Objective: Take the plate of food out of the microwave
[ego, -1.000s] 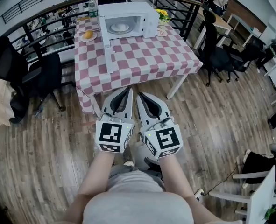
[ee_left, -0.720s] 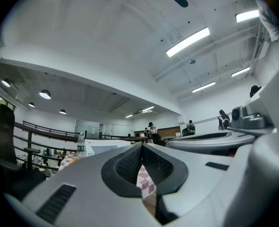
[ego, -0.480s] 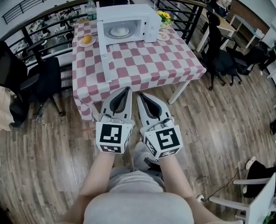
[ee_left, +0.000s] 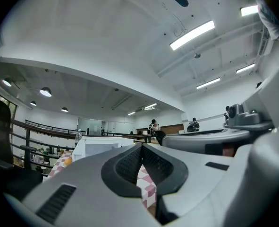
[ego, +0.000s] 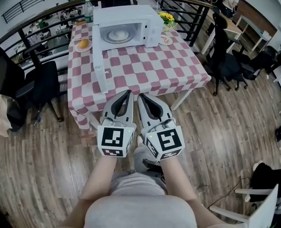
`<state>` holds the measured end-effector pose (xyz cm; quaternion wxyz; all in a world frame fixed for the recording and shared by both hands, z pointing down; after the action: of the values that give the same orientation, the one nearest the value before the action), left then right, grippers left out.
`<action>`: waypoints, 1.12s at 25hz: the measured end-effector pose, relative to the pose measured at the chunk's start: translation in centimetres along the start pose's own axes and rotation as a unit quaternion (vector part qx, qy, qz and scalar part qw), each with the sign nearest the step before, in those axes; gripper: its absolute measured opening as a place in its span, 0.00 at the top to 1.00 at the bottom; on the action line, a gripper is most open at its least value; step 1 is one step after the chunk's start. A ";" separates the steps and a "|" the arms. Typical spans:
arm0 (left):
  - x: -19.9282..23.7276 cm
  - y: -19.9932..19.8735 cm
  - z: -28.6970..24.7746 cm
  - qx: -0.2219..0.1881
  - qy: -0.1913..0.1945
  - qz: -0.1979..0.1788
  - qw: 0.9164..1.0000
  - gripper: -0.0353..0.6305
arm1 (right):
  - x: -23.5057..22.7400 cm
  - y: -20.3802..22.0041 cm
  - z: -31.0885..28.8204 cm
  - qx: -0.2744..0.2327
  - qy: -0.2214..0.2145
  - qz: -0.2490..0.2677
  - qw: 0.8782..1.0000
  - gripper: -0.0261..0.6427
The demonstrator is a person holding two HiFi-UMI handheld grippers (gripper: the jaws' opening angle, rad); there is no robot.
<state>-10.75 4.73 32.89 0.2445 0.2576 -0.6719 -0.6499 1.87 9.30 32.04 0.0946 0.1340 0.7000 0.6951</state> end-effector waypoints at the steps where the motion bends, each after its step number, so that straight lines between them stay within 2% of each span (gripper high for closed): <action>1: 0.1 0.0 -0.8 0.000 -0.001 0.000 1.000 0.96 | -0.6 0.0 -0.5 0.000 -0.002 0.000 1.000 0.92; 9: 1.1 -0.6 -6.4 0.005 -0.006 -0.008 1.000 0.96 | -5.3 0.2 -5.4 0.000 -0.015 -0.010 1.000 0.92; 17: 2.9 -1.5 -12.5 0.011 -0.040 -0.007 0.999 0.96 | -10.1 -0.2 -10.7 0.000 -0.038 -0.023 0.999 0.92; 22: 4.6 -1.8 -16.1 0.005 -0.066 0.012 0.998 0.96 | -12.9 -0.4 -14.1 0.005 -0.063 -0.021 0.998 0.92; 28: 6.3 -1.4 -20.7 -0.002 -0.080 0.040 0.996 0.96 | -16.2 0.2 -17.8 0.010 -0.087 -0.019 0.996 0.92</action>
<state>-1.68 -14.94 32.15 0.2165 0.1773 -0.6975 -0.6597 11.53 -12.78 31.65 0.1671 0.1810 0.6984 0.6720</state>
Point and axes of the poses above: the fingertips, and each gripper's own axes: z backward along the fingers, x to its left, y out of its underside, the point moved 10 cm from there along z, backward along the fingers, and after that the axes turned 4 degrees about x, right-handed, at the moved point
